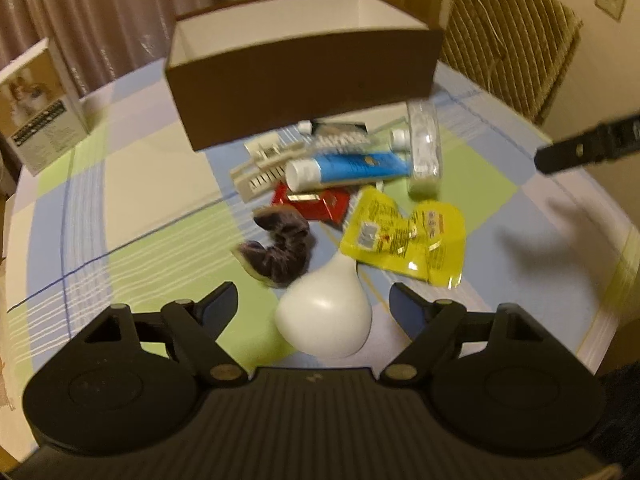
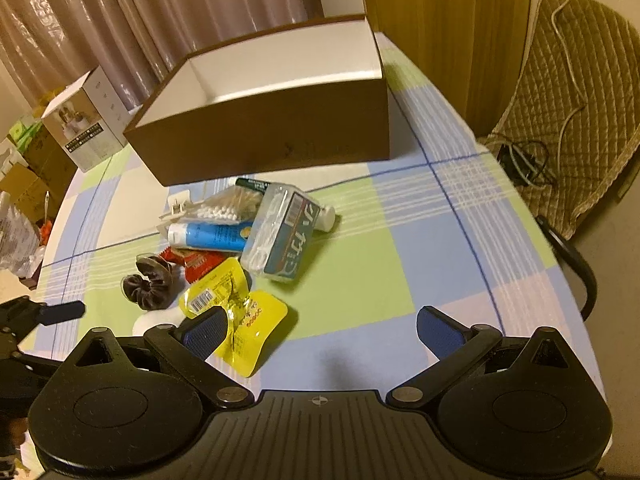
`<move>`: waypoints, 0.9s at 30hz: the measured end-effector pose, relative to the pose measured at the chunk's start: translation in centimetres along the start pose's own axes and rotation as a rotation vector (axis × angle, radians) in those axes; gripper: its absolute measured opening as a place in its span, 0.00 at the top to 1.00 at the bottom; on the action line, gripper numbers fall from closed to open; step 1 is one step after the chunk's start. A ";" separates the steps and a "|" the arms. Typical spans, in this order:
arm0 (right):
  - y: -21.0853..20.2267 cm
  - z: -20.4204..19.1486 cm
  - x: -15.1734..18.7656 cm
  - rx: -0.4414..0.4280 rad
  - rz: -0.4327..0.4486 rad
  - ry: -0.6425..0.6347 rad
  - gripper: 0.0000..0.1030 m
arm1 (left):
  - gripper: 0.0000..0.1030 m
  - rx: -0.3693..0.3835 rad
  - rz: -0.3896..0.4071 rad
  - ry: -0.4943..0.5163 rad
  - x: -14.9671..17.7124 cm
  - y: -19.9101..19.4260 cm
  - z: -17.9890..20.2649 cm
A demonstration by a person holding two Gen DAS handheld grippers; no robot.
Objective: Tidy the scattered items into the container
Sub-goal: 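Move the left tool toward the white plastic spoon's handle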
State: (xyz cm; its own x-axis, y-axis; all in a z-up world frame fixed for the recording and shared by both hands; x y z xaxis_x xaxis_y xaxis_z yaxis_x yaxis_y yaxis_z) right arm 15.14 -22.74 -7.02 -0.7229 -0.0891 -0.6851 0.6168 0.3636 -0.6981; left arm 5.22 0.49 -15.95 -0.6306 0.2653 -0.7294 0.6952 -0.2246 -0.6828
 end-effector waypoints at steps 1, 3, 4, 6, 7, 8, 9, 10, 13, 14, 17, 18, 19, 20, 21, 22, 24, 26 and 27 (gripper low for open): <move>0.2 0.1 0.0 0.002 -0.005 0.006 0.00 | 0.22 0.004 -0.011 0.008 0.3 0.4 0.1; 0.4 0.4 0.1 0.009 -0.013 0.012 0.00 | 0.22 0.005 -0.036 0.016 0.8 1.3 0.1; 0.6 0.5 0.2 0.013 -0.017 0.015 0.00 | 0.22 0.007 -0.045 0.015 1.0 1.7 0.1; 0.9 0.8 0.3 0.018 -0.027 0.024 0.00 | 0.22 0.013 -0.060 0.008 1.3 2.4 0.1; 1.0 0.9 0.4 0.022 -0.032 0.031 0.00 | 0.22 0.016 -0.067 0.005 1.5 2.7 0.1; 1.1 1.0 0.4 0.026 -0.038 0.036 0.00 | 0.22 0.017 -0.073 0.003 1.6 2.9 0.1; 1.2 1.2 0.5 0.031 -0.043 0.040 0.00 | 0.22 0.015 -0.080 0.004 1.7 3.2 0.2; 1.3 1.4 0.6 0.035 -0.048 0.044 0.00 | 0.22 0.013 -0.086 0.008 1.8 3.5 0.2; 1.6 1.7 0.7 0.047 -0.060 0.055 0.00 | 0.22 0.000 -0.101 0.029 2.2 4.1 0.7; 1.7 1.8 0.7 0.050 -0.063 0.056 0.00 | 0.22 -0.005 -0.103 0.041 2.3 4.3 1.0; 2.0 2.0 0.7 0.057 -0.069 0.057 0.00 | 0.22 -0.013 -0.098 0.069 2.6 4.9 1.8; 2.1 2.0 0.7 0.058 -0.071 0.057 0.00 | 0.22 -0.014 -0.098 0.072 2.7 5.1 2.0; 2.2 2.0 0.7 0.059 -0.072 0.057 0.00 | 0.22 -0.019 -0.099 0.074 2.8 5.4 2.1; 2.3 2.0 0.7 0.059 -0.075 0.056 0.00 | 0.20 -0.027 -0.098 0.074 2.9 5.6 2.1; 2.3 2.0 0.7 0.058 -0.077 0.054 0.00 | 0.21 -0.031 -0.094 0.067 2.9 5.7 2.0; 2.4 2.0 0.7 0.056 -0.078 0.052 0.00 | 0.26 -0.032 -0.093 0.053 2.8 5.8 1.8; 2.5 1.9 0.6 0.053 -0.078 0.049 0.00 | 0.34 -0.035 -0.097 0.020 2.7 5.7 1.1; 2.6 1.9 0.7 0.052 -0.080 0.051 0.00 | 0.35 -0.030 -0.104 -0.011 2.6 5.6 0.4; 2.7 1.9 0.7 0.053 -0.081 0.053 0.00 | 0.36 -0.031 -0.108 -0.022 2.6 5.5 0.1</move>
Point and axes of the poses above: each gripper's, at about its wrist camera, not at the fingertips, and y roughly the way its jaws point, z to its right, x to its underside, the point moved 6 cm from there along y, roughly the way its jaws point, and after that the axes turned 13 degrees about z, right-handed, at the moved point
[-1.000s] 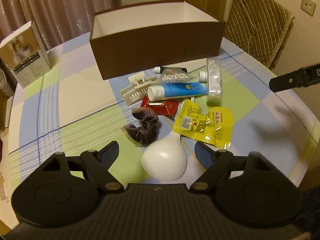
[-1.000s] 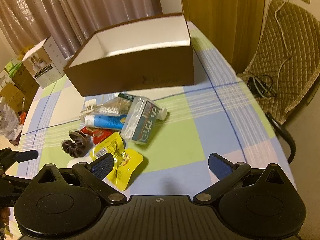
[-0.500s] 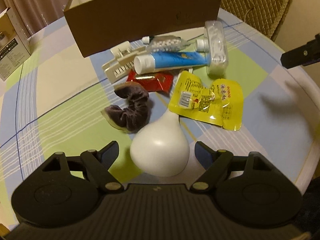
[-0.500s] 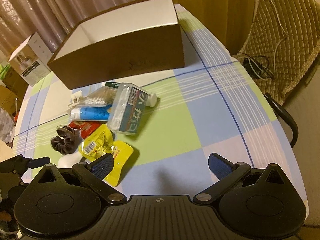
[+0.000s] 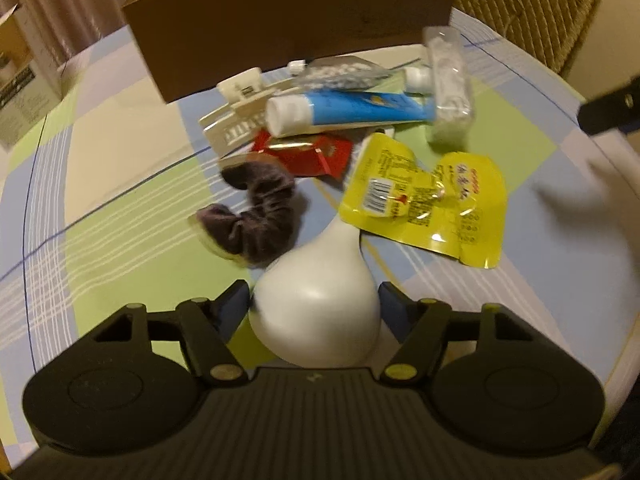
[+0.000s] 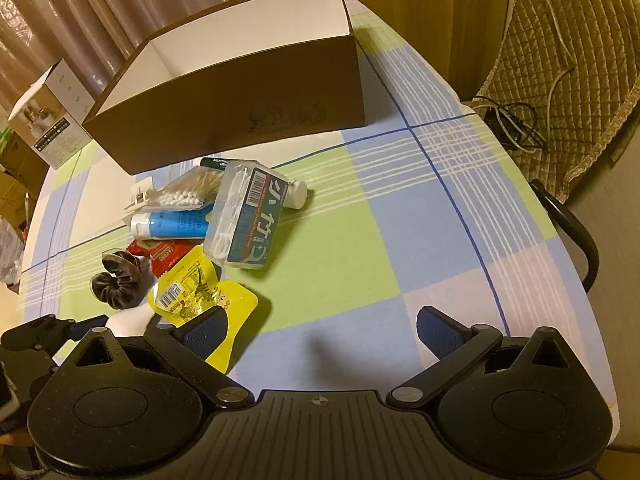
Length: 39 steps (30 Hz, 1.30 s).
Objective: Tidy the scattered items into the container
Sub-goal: 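Move the left tool toward the white plastic spoon's handle, then close the left tool on the white spoon's handle, then grasp the clear floss-pick box with the right tool while the left tool lifts the spoon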
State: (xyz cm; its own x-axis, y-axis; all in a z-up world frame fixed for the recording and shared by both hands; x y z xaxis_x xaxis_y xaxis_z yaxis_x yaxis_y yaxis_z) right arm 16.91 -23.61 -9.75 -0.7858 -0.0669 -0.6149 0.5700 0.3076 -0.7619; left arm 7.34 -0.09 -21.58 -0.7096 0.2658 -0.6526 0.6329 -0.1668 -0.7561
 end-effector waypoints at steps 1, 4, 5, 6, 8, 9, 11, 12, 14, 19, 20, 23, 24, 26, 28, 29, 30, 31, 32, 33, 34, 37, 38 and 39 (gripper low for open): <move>0.0 0.0 0.0 0.000 -0.001 0.001 0.00 | 0.37 -0.001 -0.004 -0.011 0.0 -0.2 -0.4; 0.1 0.0 0.0 -0.005 -0.005 0.003 0.00 | 0.42 0.038 -0.012 -0.104 -0.1 -1.1 -1.8; 0.1 0.0 0.1 -0.007 -0.007 0.003 0.00 | 0.43 0.060 -0.016 -0.151 -0.2 -1.5 -2.4; 0.1 0.0 0.1 -0.009 -0.009 0.004 0.00 | 0.45 0.079 -0.019 -0.195 -0.2 -2.0 -3.0; 0.2 -0.1 0.2 -0.012 -0.014 0.006 0.00 | 0.48 0.096 -0.021 -0.271 -0.2 -2.7 -4.2; 0.3 -0.1 0.2 -0.014 -0.016 0.006 0.00 | 0.50 0.100 -0.024 -0.313 -0.1 -3.0 -4.9; 0.3 -0.2 0.3 -0.018 -0.019 0.004 0.00 | 0.53 0.116 -0.029 -0.417 0.1 -3.6 -6.5; 0.3 -0.2 0.4 -0.020 -0.020 0.003 0.00 | 0.55 0.127 -0.031 -0.472 0.2 -3.9 -7.3; 0.4 -0.3 0.4 -0.023 -0.021 0.002 0.00 | 0.57 0.136 -0.030 -0.556 0.6 -4.4 -8.7; 0.6 -0.7 0.5 -0.028 -0.025 -0.005 0.00 | 0.66 0.053 -0.036 -0.532 1.2 -5.0 -10.9; 0.6 -0.9 0.5 -0.030 -0.026 -0.008 0.00 | 0.66 0.024 -0.041 -0.482 1.2 -5.0 -11.0; 0.7 -1.2 0.7 -0.037 -0.032 -0.017 0.00 | 0.72 -0.014 -0.035 -0.357 1.4 -4.9 -10.9; 0.7 -1.3 0.7 -0.038 -0.035 -0.020 0.00 | 0.76 -0.007 -0.034 -0.352 1.5 -4.7 -10.9; 0.8 -1.5 0.8 -0.039 -0.038 -0.026 0.00 | 0.76 0.000 -0.034 -0.379 1.9 -4.3 -11.3; 0.8 -1.6 0.8 -0.037 -0.038 -0.029 0.00 | 0.76 -0.014 -0.034 -0.403 2.2 -4.2 -11.9; 0.7 -1.5 0.8 -0.035 -0.037 -0.029 0.00 | 0.76 -0.013 -0.030 -0.419 2.3 -4.3 -12.0; 0.7 -1.5 0.8 -0.032 -0.037 -0.028 0.00 | 0.76 -0.005 -0.023 -0.441 2.3 -4.5 -12.2; 0.7 -1.4 0.8 -0.029 -0.037 -0.025 0.00 | 0.74 0.003 -0.016 -0.466 2.3 -4.7 -12.4; 0.7 -1.3 0.9 -0.025 -0.038 -0.022 0.00 | 0.72 0.010 -0.010 -0.492 2.4 -4.8 -12.7; 0.7 -1.2 0.9 -0.021 -0.039 -0.019 0.00 | 0.70 0.016 -0.003 -0.524 2.4 -4.9 -13.0; 0.7 -1.2 0.9 -0.018 -0.039 -0.016 0.00 | 0.70 0.024 0.003 -0.562 2.4 -4.8 -13.4; 0.8 -1.1 1.0 -0.008 -0.039 -0.008 0.00 | 0.70 0.021 0.006 -0.668 2.5 -3.9 -14.1; 0.8 -1.1 0.9 -0.006 -0.036 -0.006 0.00 | 0.71 0.008 0.006 -0.695 2.6 -3.5 -14.3; 0.7 -1.0 0.9 -0.005 -0.033 -0.004 0.00 | 0.76 -0.002 0.005 -0.723 2.7 -3.1 -14.4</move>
Point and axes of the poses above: each gripper's, at about its wrist camera, not at the fingertips, and y roughly the way its jaws point, z to its right, x to its underside, the point moved 6 cm from there along y, roughly the way its jaws point, and after that the axes turned 13 degrees about z, right-handed, at the moved point
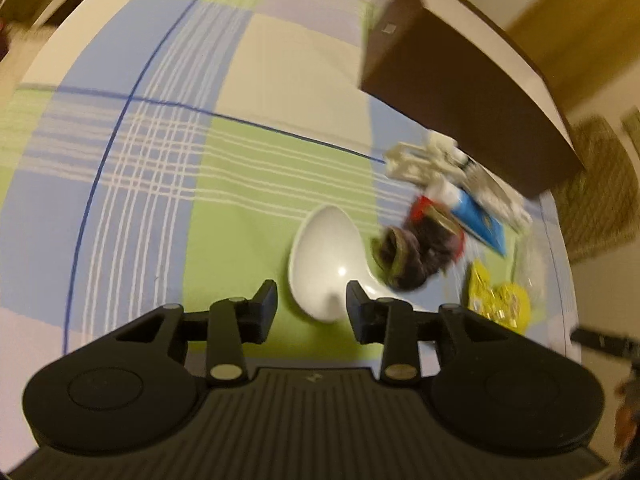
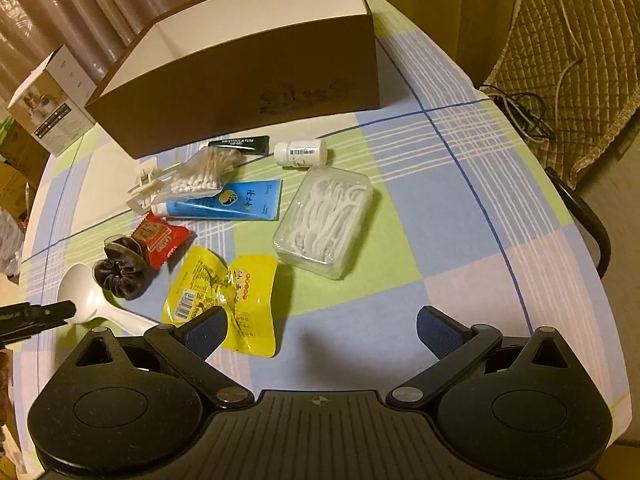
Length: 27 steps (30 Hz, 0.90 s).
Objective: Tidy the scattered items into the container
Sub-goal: 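Grasp the clear floss-pick box with the right tool while the left tool lifts the spoon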
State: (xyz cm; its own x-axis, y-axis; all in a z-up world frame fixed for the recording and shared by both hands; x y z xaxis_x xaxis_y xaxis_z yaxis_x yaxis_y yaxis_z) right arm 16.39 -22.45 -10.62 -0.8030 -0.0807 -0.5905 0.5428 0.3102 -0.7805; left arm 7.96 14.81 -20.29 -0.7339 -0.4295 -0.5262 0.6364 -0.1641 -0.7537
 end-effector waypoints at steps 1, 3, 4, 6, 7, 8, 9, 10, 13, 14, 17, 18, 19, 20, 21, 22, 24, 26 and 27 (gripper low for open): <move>0.0 0.1 -0.1 0.001 0.004 0.001 0.00 | 0.83 -0.004 0.005 -0.028 0.0 0.4 -0.1; -0.1 0.3 -0.1 0.007 0.012 0.002 0.00 | 0.93 -0.001 0.014 -0.071 0.0 1.1 -0.3; -0.1 0.4 -0.1 0.011 0.014 0.003 0.00 | 0.95 -0.002 0.019 -0.084 0.1 1.4 -0.3; 0.0 0.7 -0.2 0.018 0.016 0.008 0.00 | 0.96 0.002 0.018 -0.088 0.2 1.8 -0.4; 0.1 0.8 -0.2 0.019 0.019 0.012 0.00 | 0.97 0.011 0.017 -0.082 0.2 1.8 -0.3; 0.1 1.0 -0.3 0.019 0.023 0.014 0.00 | 0.97 0.023 0.014 -0.075 0.2 1.8 -0.2; 0.1 1.1 -0.3 0.015 0.027 0.015 0.00 | 0.98 0.039 0.014 -0.067 0.1 1.6 -0.1; 0.2 1.1 -0.3 0.010 0.030 0.015 0.00 | 0.98 0.055 0.017 -0.058 -0.1 1.3 -0.1; 0.6 1.0 -0.4 -0.031 0.042 0.022 0.00 | 0.98 0.071 0.033 -0.034 -0.8 0.1 -0.2; 0.8 1.0 -0.3 -0.044 0.045 0.030 0.00 | 0.98 0.073 0.037 -0.031 -1.1 -0.3 -0.2; 1.7 1.2 -0.5 -0.072 0.058 0.064 0.00 | 0.98 0.068 0.054 -0.016 -1.9 -1.6 -0.3; 2.0 1.2 -0.6 -0.069 0.064 0.067 0.00 | 0.98 0.066 0.061 -0.009 -2.1 -1.9 -0.2; 2.2 1.3 -0.8 -0.066 0.081 0.065 0.00 | 0.98 0.067 0.067 -0.005 -2.2 -2.4 -0.1; 2.3 1.2 -1.0 -0.060 0.104 0.058 0.00 | 0.98 0.069 0.074 -0.005 -2.4 -2.7 0.0; 2.5 1.2 -1.3 -0.054 0.121 0.050 0.00 | 0.98 0.071 0.079 -0.007 -2.4 -3.1 0.0; 2.8 1.1 -1.6 -0.051 0.133 0.044 0.00 | 0.98 0.072 0.084 -0.009 -2.5 -3.3 0.0; 3.5 1.0 -2.1 -0.041 0.145 0.043 0.00 | 0.98 0.067 0.090 -0.010 -2.5 -3.6 0.1; 4.4 0.8 -2.5 -0.025 0.149 0.031 0.00 | 0.98 0.059 0.091 -0.009 -2.3 -3.7 0.1; 5.0 0.5 -2.6 -0.013 0.148 0.017 0.00 | 0.98 0.056 0.090 -0.012 -2.2 -3.6 0.0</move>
Point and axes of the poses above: each gripper's, at about its wrist camera, not at the fingertips, and y roughly the way its jaws point, z to its right, x to its underside, the point moved 6 cm from there along y, roughly the way its jaws point, and after that the axes turned 13 degrees about z, right-handed, at the moved point
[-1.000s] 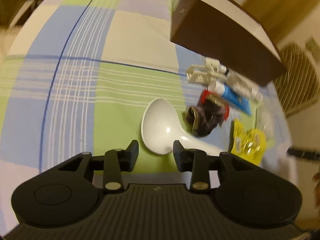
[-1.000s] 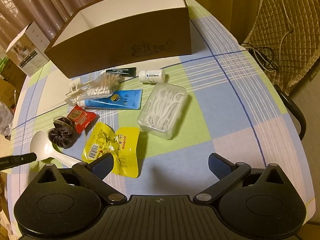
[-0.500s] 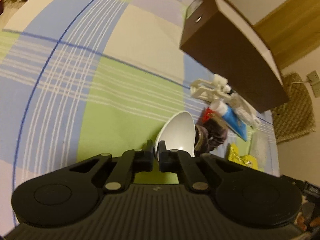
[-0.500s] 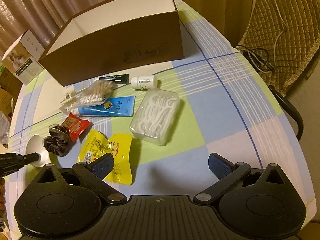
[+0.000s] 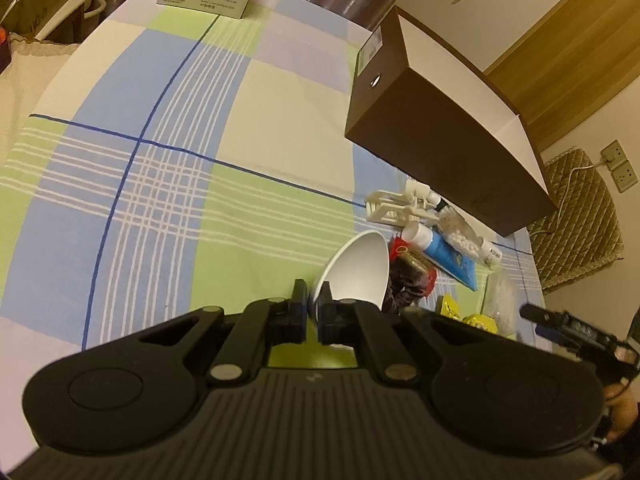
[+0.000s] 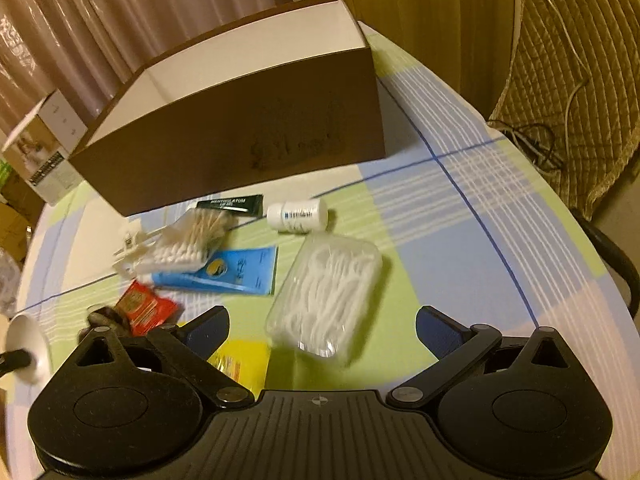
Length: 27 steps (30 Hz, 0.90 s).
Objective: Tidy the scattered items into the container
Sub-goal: 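Grasp the clear floss-pick box with the right tool while the left tool lifts the spoon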
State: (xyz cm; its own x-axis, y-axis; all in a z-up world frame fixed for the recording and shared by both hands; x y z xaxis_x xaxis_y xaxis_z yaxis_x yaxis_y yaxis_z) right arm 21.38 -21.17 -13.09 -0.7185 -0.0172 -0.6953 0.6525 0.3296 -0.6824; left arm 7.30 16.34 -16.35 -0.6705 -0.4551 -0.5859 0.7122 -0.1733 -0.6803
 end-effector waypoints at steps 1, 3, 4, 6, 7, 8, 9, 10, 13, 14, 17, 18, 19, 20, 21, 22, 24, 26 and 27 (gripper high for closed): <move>0.7 -0.3 0.1 0.009 -0.006 -0.016 0.04 | 0.98 -0.003 -0.001 -0.003 0.1 0.0 -0.1; 1.9 -0.7 0.5 0.015 -0.036 -0.034 0.30 | 0.98 -0.011 -0.001 -0.006 0.2 0.0 -0.3; 2.7 -0.8 0.8 0.038 -0.060 -0.036 0.30 | 0.98 -0.016 -0.001 -0.006 0.3 0.0 -0.4; 3.4 -0.9 1.1 0.062 -0.057 -0.048 0.30 | 0.98 -0.023 0.001 -0.006 0.3 -0.1 -0.5; 3.5 -0.9 1.2 0.068 -0.053 -0.067 0.30 | 0.98 -0.025 0.004 -0.006 0.2 -0.1 -0.5; 3.6 -0.9 1.5 0.074 -0.057 -0.083 0.34 | 0.98 -0.026 0.006 -0.006 0.2 -0.2 -0.5; 3.7 -0.8 1.7 0.080 -0.060 -0.104 0.36 | 0.98 -0.026 0.009 -0.004 0.1 -0.2 -0.5; 3.5 -0.8 1.9 0.078 -0.054 -0.131 0.40 | 0.98 -0.026 0.012 -0.001 0.1 -0.3 -0.4; 3.2 -0.4 2.1 0.057 -0.064 -0.154 0.42 | 0.98 -0.022 0.015 0.007 -0.1 -0.5 0.0; 3.0 -0.1 2.0 0.048 -0.071 -0.129 0.42 | 0.98 -0.019 0.015 0.011 -0.1 -0.6 0.2; 2.0 1.2 1.8 0.005 -0.095 -0.004 0.42 | 0.98 -0.004 0.023 0.024 -0.2 -1.0 1.1; 1.6 1.7 1.8 -0.006 -0.102 0.036 0.42 | 0.98 0.002 0.026 0.028 -0.2 -1.2 1.4; 1.3 2.2 1.7 -0.016 -0.105 0.072 0.43 | 0.98 0.006 0.029 0.033 -0.3 -1.4 1.8; 0.8 2.5 1.6 -0.028 -0.106 0.105 0.43 | 0.98 0.011 0.033 0.041 -0.4 -1.6 2.2; 0.3 2.8 1.4 -0.042 -0.105 0.138 0.43 | 0.98 0.016 0.038 0.050 -0.5 -1.8 2.6; -0.1 3.2 1.3 -0.057 -0.105 0.171 0.43 | 0.98 0.020 0.043 0.057 -0.6 -2.0 3.1; -0.8 3.9 1.0 -0.079 -0.104 0.227 0.43 | 0.98 0.027 0.058 0.061 -0.8 -2.5 3.9; -1.4 4.4 0.5 -0.101 -0.099 0.273 0.43 | 0.98 0.038 0.067 0.072 -1.0 -2.9 4.8; -1.7 4.6 0.3 -0.111 -0.096 0.286 0.43 | 0.98 0.044 0.070 0.077 -1.1 -3.0 5.2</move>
State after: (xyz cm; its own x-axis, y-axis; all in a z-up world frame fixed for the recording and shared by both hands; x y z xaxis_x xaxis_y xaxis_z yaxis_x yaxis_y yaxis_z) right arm 21.19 -26.12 -13.20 -0.8244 0.2080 -0.5263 0.5594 0.4406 -0.7021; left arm 7.04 12.83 -11.39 -0.6315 -0.3995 -0.6645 0.7651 -0.1824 -0.6175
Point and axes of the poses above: each gripper's, at about its wrist camera, not at the fingertips, and y roughly the way its jaws point, z to its right, x to its underside, the point moved 6 cm from there along y, roughly the way its jaws point, and after that the axes turned 13 degrees about z, right-handed, at the moved point
